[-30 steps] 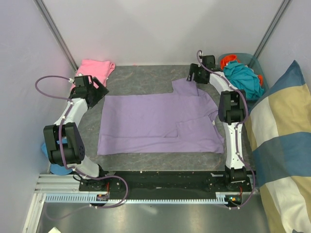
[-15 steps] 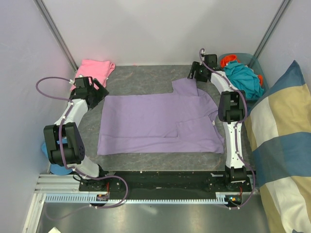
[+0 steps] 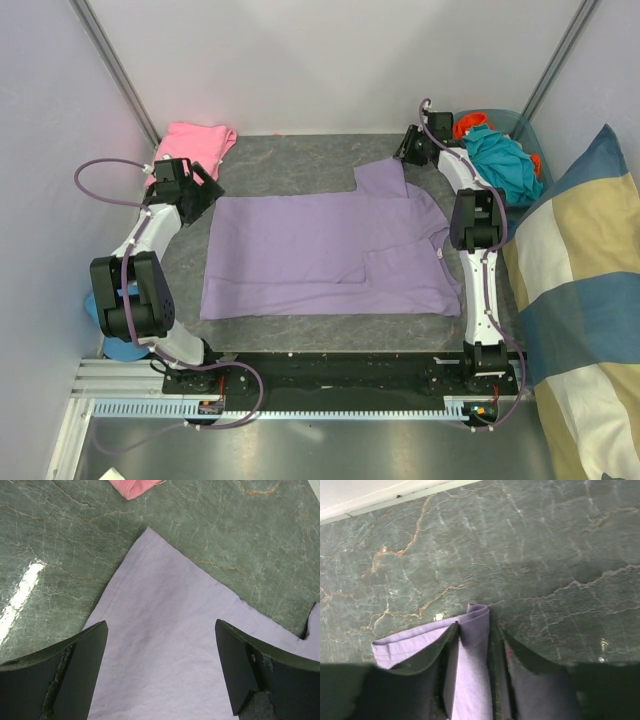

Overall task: Fold and stack the t-shirts
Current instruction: Grap the side of the flattened tshirt furthest away from the robot with both arms

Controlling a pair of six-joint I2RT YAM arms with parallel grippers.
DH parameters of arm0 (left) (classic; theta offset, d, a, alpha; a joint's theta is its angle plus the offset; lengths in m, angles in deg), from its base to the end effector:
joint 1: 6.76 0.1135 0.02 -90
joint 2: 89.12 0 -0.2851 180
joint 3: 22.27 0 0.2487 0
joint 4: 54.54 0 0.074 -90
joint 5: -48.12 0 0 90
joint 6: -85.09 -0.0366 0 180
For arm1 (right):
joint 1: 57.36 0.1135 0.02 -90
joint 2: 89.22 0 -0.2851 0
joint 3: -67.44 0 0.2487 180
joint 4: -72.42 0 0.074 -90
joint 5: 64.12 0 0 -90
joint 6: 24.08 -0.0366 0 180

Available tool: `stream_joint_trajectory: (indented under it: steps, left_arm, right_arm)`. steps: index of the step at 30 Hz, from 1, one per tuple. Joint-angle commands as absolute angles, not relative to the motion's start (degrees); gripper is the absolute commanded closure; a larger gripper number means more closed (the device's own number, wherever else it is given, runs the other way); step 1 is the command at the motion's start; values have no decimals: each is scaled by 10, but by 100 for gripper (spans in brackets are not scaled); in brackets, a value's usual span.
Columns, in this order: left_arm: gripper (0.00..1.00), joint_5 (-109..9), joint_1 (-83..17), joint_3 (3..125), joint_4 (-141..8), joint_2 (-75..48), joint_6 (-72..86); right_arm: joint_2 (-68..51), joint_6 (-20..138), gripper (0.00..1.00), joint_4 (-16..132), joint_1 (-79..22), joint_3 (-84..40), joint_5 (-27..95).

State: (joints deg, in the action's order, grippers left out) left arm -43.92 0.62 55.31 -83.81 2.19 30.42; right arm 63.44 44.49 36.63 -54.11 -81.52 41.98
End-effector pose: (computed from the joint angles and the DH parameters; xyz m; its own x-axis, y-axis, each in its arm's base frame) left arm 0.3463 0.0435 0.2641 -0.4925 -0.6465 -0.5826 -0.4748 0.7606 -0.4427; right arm 0.6041 0.0445 0.1590 -0.6890 0.3125 -0.6539 -0.0176 0.8948 0.4461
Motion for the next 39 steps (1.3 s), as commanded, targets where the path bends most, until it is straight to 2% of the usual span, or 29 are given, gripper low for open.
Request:
stream_joint_trajectory:
  steps: [1, 5, 9, 10, 15, 20, 39]
  left_arm:
    - [5, -438, 5, 553, -827, 27, 290]
    - [5, -437, 5, 557, -829, 35, 289]
    - [5, -436, 5, 581, -830, 60, 274]
    - [5, -434, 5, 589, -829, 70, 266]
    - [11, -407, 5, 665, -860, 145, 233]
    - [27, -388, 5, 721, -863, 196, 216]
    - [34, -371, -14, 795, -855, 309, 209]
  right_arm:
    - [649, 439, 61, 361, -543, -819, 429]
    - [648, 440, 74, 361, -544, -813, 429]
    - [648, 441, 92, 361, -544, -812, 433]
    - [648, 443, 93, 361, -543, -811, 434]
    - [644, 444, 94, 361, -546, -803, 433]
    - [644, 445, 94, 361, -547, -800, 436]
    - [636, 449, 94, 361, -555, -783, 438]
